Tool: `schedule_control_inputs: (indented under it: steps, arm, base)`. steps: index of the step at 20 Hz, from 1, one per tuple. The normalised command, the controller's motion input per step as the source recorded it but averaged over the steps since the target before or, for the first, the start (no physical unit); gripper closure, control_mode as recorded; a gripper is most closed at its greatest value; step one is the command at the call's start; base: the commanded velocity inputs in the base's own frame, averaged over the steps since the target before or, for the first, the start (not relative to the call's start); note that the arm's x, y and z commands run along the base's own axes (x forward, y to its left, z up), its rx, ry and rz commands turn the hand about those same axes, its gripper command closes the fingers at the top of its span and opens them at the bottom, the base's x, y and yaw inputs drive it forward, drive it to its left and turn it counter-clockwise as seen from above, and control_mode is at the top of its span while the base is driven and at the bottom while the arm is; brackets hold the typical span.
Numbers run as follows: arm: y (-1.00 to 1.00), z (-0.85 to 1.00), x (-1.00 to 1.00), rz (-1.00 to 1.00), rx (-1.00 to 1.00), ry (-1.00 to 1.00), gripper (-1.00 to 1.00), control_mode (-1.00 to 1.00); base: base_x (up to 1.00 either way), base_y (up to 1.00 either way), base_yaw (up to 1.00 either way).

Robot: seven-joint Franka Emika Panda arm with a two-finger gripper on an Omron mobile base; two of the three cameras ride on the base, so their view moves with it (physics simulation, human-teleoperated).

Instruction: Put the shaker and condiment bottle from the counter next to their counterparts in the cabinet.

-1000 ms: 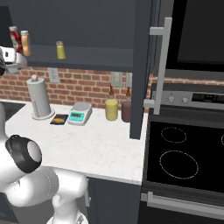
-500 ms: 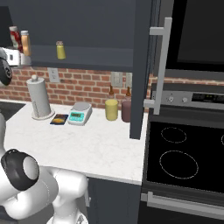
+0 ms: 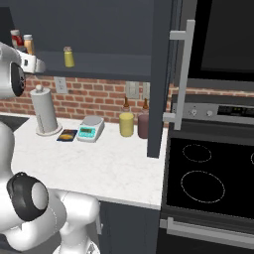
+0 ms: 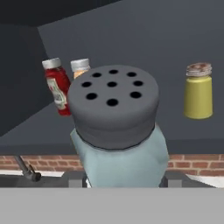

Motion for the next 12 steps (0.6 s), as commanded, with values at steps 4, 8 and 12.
schedule_control_inputs:
  steps: [4, 8, 12]
  arm:
    - [-0.19, 0.09, 0.18, 0.0, 0.12, 0.0, 1.0, -1.0]
    - [-0.16, 0.0, 0.23, 0.0, 0.02, 0.0, 1.0, -1.0]
    - [-0.11, 0.0, 0.29, 0.0, 0.0, 0.0, 1.0, -1.0]
  base:
    - [0.0, 0.0, 0.0]
    - [0.0, 0.0, 0.0]
    - [0.0, 0.0, 0.0]
